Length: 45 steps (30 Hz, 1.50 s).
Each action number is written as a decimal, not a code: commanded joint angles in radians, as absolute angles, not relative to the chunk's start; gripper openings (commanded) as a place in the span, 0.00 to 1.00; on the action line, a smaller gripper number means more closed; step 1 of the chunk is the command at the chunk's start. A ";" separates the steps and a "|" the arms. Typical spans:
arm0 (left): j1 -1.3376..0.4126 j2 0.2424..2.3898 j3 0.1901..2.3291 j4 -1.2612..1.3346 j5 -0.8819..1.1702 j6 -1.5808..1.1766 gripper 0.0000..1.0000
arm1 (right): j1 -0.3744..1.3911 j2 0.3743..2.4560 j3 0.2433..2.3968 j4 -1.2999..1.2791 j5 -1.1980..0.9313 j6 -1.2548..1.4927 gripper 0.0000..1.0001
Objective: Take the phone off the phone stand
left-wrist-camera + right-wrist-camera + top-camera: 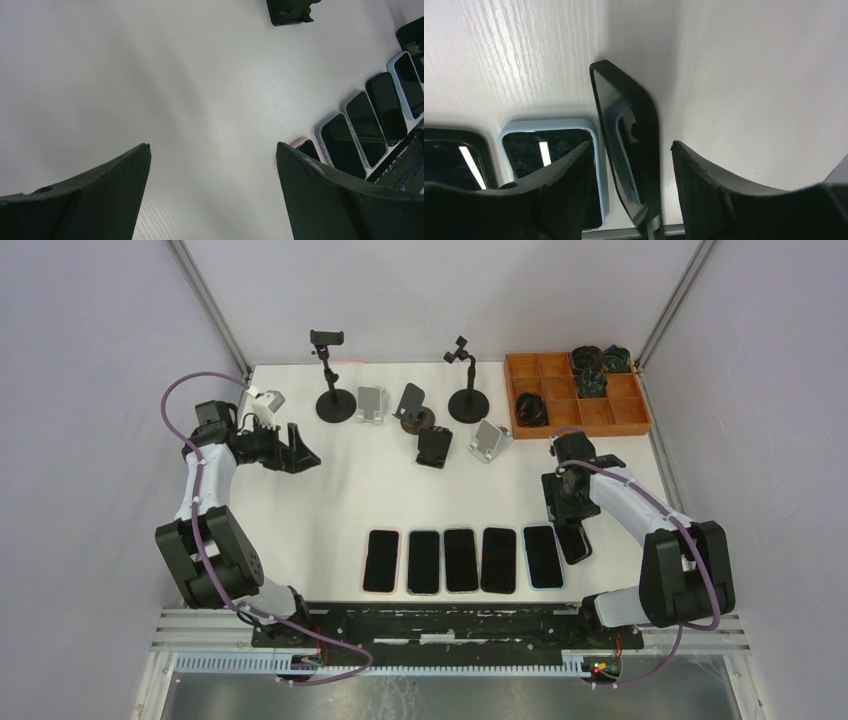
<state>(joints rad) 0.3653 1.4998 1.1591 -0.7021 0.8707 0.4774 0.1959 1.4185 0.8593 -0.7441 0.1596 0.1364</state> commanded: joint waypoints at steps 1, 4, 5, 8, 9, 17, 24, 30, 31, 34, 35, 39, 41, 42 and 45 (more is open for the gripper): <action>0.370 1.512 1.175 -0.700 0.891 0.531 1.00 | 0.190 1.363 0.847 -0.708 0.271 0.169 0.66; 0.369 1.514 1.175 -0.701 0.891 0.532 1.00 | 0.190 1.353 0.843 -0.707 0.292 0.171 0.68; 0.369 1.515 1.175 -0.701 0.891 0.533 1.00 | 0.189 1.355 0.841 -0.705 0.290 0.171 0.68; 0.369 1.517 1.178 -0.700 0.893 0.531 1.00 | 0.189 1.368 0.828 -0.691 0.278 0.169 0.68; 0.369 1.517 1.178 -0.700 0.894 0.531 1.00 | 0.187 1.369 0.821 -0.684 0.279 0.170 0.68; 0.368 1.511 1.174 -0.700 0.893 0.531 1.00 | 0.178 1.328 0.853 -0.648 0.406 0.207 0.78; 0.370 1.514 1.183 -0.701 0.907 0.515 1.00 | 0.179 1.424 0.923 -0.525 0.276 0.250 0.83; 0.369 1.514 1.179 -0.700 0.911 0.503 1.00 | 0.179 1.535 0.931 -0.450 0.278 0.265 0.77; 0.368 1.511 1.176 -0.700 0.910 0.503 1.00 | 0.179 1.540 0.928 -0.436 0.290 0.266 0.74; 0.368 1.512 1.172 -0.700 0.906 0.499 1.00 | 0.176 1.552 0.917 -0.409 0.321 0.257 0.66; 0.368 1.513 1.172 -0.700 0.904 0.499 1.00 | 0.174 1.555 0.912 -0.403 0.322 0.255 0.62; 0.368 1.512 1.169 -0.700 0.898 0.500 1.00 | 0.165 1.544 0.863 -0.384 0.334 0.264 0.50; 0.368 1.514 1.170 -0.699 0.896 0.500 1.00 | 0.159 1.513 0.815 -0.362 0.341 0.271 0.46; 0.368 1.516 1.170 -0.699 0.894 0.500 1.00 | 0.154 1.498 0.789 -0.351 0.339 0.273 0.44; 0.368 1.522 1.172 -0.701 0.894 0.500 1.00 | 0.142 1.452 0.713 -0.322 0.345 0.285 0.40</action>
<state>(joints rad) 0.3653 1.5127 1.1591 -0.7029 0.8738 0.4889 0.1612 1.5272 0.7998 -0.3653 0.3176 0.2581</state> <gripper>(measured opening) 0.997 0.425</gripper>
